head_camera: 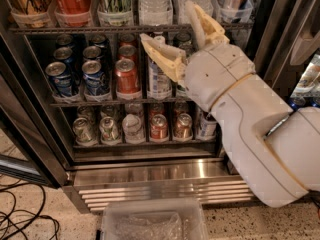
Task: Pick water bottle from top shelf of fridge
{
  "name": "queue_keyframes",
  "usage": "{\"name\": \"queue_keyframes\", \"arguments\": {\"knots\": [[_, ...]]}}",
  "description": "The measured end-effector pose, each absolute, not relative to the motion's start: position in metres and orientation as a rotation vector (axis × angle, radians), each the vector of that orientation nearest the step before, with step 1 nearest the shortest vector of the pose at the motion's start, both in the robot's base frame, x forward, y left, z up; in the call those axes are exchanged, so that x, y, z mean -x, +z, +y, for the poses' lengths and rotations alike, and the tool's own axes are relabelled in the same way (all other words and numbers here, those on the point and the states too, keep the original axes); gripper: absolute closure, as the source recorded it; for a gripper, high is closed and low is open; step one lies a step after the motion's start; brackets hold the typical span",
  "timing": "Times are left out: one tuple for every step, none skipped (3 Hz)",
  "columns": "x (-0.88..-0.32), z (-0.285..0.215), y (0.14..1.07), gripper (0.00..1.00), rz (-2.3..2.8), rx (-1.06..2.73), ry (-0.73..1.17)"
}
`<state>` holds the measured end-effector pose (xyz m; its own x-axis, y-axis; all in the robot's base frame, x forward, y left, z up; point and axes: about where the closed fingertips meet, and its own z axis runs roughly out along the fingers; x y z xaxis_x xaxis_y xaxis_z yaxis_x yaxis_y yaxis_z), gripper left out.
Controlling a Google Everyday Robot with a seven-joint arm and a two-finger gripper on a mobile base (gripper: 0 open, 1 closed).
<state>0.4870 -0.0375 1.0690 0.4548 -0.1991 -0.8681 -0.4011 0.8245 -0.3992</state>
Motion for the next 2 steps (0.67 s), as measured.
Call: {"name": "queue_keyframes", "arguments": {"knots": [[-0.479,-0.018,1.089,0.34,1.085,0.549,0.192],[-0.489,-0.002,1.087,0.35,1.118,0.494,0.15]]}}
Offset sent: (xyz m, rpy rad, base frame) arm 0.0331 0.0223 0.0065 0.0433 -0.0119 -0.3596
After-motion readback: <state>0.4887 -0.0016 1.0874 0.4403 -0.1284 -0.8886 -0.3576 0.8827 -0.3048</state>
